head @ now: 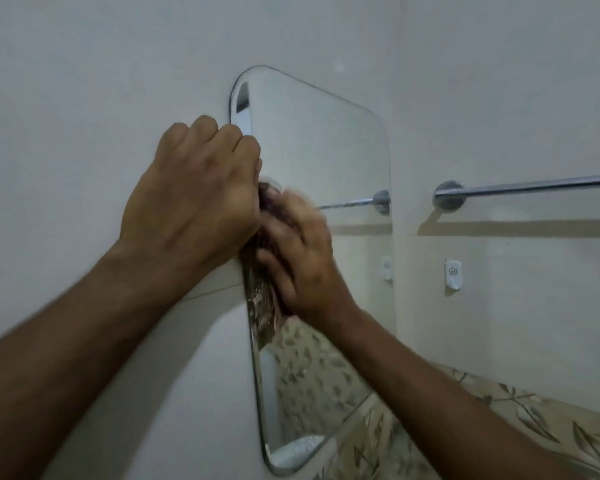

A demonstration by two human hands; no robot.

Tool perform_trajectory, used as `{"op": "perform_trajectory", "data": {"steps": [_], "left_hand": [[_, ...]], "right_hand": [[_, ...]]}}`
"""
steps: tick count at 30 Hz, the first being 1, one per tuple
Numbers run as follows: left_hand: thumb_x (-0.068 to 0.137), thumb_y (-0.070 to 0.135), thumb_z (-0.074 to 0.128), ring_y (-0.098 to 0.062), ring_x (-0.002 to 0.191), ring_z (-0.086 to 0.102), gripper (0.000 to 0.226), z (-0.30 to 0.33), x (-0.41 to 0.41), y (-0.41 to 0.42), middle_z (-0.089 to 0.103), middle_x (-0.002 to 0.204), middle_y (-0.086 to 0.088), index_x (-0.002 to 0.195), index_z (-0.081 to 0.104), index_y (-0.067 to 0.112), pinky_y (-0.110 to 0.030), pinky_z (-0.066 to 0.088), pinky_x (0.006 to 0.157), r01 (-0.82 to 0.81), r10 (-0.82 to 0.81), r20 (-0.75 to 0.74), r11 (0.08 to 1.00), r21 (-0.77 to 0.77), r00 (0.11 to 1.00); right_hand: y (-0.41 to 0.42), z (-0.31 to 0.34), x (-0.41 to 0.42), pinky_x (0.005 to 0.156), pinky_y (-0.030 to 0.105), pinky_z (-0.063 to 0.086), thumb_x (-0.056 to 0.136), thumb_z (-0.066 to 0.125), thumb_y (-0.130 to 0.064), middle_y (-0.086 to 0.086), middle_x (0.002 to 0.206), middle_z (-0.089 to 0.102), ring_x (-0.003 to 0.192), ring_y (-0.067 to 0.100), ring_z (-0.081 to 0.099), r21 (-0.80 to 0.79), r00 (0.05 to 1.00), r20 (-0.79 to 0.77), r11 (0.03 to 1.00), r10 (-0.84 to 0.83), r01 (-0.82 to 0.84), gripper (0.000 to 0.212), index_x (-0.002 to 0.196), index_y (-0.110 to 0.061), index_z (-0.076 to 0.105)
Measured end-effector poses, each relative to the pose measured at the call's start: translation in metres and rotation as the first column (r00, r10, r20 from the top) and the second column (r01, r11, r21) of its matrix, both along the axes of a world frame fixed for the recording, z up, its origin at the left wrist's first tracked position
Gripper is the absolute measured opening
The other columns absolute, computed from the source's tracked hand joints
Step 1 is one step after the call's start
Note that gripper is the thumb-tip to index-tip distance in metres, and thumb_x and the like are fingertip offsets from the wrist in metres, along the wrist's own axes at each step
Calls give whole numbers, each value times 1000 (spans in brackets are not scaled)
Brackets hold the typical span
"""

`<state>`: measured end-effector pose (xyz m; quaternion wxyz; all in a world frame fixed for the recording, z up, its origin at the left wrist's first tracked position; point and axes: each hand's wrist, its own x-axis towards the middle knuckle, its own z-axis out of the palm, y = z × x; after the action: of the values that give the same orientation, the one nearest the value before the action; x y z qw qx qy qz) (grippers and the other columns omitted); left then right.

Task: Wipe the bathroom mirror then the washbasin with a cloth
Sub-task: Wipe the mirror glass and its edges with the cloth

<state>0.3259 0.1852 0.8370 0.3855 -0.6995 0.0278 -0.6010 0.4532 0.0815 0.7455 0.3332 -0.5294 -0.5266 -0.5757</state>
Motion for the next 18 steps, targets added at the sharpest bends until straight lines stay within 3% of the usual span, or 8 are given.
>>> {"op": "perform_trajectory", "data": {"steps": [3, 6, 10, 15, 18], "left_hand": [[103, 8, 29, -30, 76, 38, 23, 0, -4, -3, 47, 82, -18, 88, 46, 10, -46, 26, 67, 18, -18, -24, 1000, -11, 1000], [105, 13, 23, -30, 79, 31, 26, -1, -5, -2, 45, 84, -19, 92, 45, 8, -49, 28, 73, 19, -23, -51, 997, -78, 998], [104, 15, 15, -28, 80, 27, 29, 0, -2, -1, 33, 83, -14, 88, 39, 12, -44, 18, 72, 4, -9, -52, 995, -99, 999], [104, 15, 16, -29, 78, 29, 29, 4, 0, 1, 34, 82, -14, 89, 40, 11, -41, 18, 73, -15, 3, -85, 989, -147, 996], [104, 16, 16, -28, 79, 29, 29, 6, 4, 1, 35, 83, -14, 88, 40, 10, -40, 17, 73, -8, -5, -78, 986, -165, 997]], "right_hand": [[6, 46, 3, 114, 53, 31, 98, 56, -19, 24, 150, 42, 138, 39, 39, 118, 991, -135, 993, 1, 16, 42, 137, -2, 56], [11, 45, 0, 114, 52, 30, 98, 57, -15, 24, 150, 41, 138, 39, 39, 160, 987, -163, 987, 0, 26, 42, 137, -1, 55], [9, -45, -17, 117, 53, 28, 97, 57, -15, 26, 150, 40, 141, 43, 35, 84, 991, -132, 996, 12, -1, 43, 137, 0, 54], [-4, -202, -24, 113, 60, 32, 101, 55, -24, 14, 156, 27, 149, 41, 22, -147, 979, -200, 989, -39, 10, 46, 144, -11, 42], [-6, -208, -24, 111, 61, 34, 102, 52, -26, 13, 156, 27, 149, 41, 22, -166, 982, -180, 986, -64, 34, 46, 144, -13, 40]]}}
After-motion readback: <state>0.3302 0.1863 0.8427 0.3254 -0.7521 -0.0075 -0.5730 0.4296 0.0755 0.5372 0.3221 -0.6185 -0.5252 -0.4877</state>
